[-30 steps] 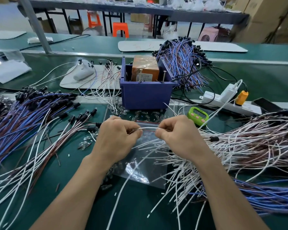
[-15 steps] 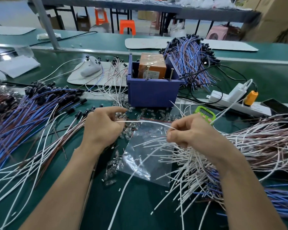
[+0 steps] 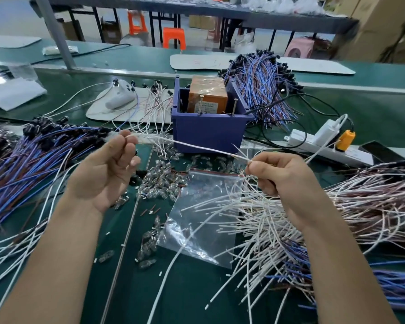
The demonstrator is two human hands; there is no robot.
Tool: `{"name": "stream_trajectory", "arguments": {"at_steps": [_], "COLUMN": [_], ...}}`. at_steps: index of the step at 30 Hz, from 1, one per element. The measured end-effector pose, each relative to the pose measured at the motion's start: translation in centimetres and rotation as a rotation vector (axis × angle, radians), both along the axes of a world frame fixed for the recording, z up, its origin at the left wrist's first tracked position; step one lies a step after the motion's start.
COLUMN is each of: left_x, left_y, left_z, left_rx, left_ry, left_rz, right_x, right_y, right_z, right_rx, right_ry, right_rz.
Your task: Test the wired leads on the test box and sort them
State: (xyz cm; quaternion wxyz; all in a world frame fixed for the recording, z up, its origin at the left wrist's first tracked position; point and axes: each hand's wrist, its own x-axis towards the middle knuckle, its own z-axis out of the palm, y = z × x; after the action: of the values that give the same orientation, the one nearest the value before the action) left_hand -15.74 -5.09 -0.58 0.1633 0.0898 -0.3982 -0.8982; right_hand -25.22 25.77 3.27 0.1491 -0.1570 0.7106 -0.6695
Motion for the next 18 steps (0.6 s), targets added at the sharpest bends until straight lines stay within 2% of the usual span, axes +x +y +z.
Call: {"name": "stream_trajectory", "arguments": {"at_steps": [4,9,18], "left_x": [0.0,-0.8,-1.3], "left_y": [0.4,0.8,1.4], "left_z": [0.6,0.6,0.3], "left_rx": [0.12,-0.029,0.055], "left_ry": [-0.108,-0.365,-0.315], "left_rz": [0.002,0.167,0.434], "right_x": [-0.1,0.2,0.8], "right_y": [0.3,0.9,-0.1], "right_z": [-0.1,0.2,0.0], "right_rx": [0.051,0.123,0.089], "right_ry": [0.016,0.014,0.01], "right_rz": [0.101,0.247,0.279]}}
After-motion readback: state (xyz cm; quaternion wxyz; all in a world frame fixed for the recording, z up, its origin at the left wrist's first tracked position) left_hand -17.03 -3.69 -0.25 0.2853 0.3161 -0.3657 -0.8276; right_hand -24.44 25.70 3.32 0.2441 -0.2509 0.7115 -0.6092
